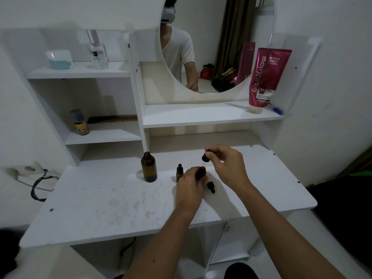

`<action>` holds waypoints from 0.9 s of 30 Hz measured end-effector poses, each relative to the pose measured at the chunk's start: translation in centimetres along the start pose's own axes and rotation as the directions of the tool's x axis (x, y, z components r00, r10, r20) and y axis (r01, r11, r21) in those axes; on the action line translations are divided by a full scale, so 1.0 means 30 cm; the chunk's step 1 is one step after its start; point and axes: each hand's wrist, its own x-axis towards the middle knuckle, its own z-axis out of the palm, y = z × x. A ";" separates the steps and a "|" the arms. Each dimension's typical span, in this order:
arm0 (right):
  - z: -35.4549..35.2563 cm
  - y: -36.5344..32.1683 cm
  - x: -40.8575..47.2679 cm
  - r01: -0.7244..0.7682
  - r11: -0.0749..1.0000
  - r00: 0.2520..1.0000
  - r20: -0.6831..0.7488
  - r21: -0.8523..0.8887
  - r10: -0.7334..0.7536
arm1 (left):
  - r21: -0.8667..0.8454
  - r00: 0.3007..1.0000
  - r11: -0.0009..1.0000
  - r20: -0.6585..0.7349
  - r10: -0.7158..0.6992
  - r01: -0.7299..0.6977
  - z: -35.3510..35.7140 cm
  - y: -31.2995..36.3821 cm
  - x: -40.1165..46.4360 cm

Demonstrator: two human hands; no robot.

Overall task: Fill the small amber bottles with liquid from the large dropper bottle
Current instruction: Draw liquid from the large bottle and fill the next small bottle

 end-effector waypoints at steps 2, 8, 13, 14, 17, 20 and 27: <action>0.000 0.000 0.003 0.000 1.000 1.000 0.018 -0.016 0.001 | 0.012 1.000 1.000 0.000 0.000 0.000 -0.001 -0.001 0.000; 0.006 -0.002 0.004 -0.005 0.999 1.000 -0.014 -0.040 0.005 | 0.030 1.000 1.000 0.001 -0.007 0.007 -0.004 0.000 0.001; 0.004 -0.005 0.000 -0.007 0.999 0.999 -0.034 -0.041 0.005 | 0.019 1.000 1.000 -0.003 -0.007 0.008 -0.003 -0.006 0.003; 0.005 -0.005 -0.002 -0.015 0.999 0.999 -0.030 -0.035 0.014 | 0.016 1.000 1.000 -0.004 -0.009 0.009 -0.003 -0.006 0.003; 0.002 0.000 -0.011 -0.012 0.999 1.000 -0.010 -0.040 0.012 | 0.011 1.000 1.000 0.001 -0.005 0.005 -0.005 -0.004 0.003; -0.008 -0.015 -0.019 0.001 1.000 1.000 -0.029 -0.020 -0.001 | 0.025 1.000 1.000 0.024 -0.012 0.011 -0.013 -0.004 -0.002; -0.056 -0.096 -0.030 0.031 0.999 0.992 -0.125 0.011 -0.029 | -0.047 0.999 0.999 0.037 -0.002 0.004 -0.046 -0.009 -0.063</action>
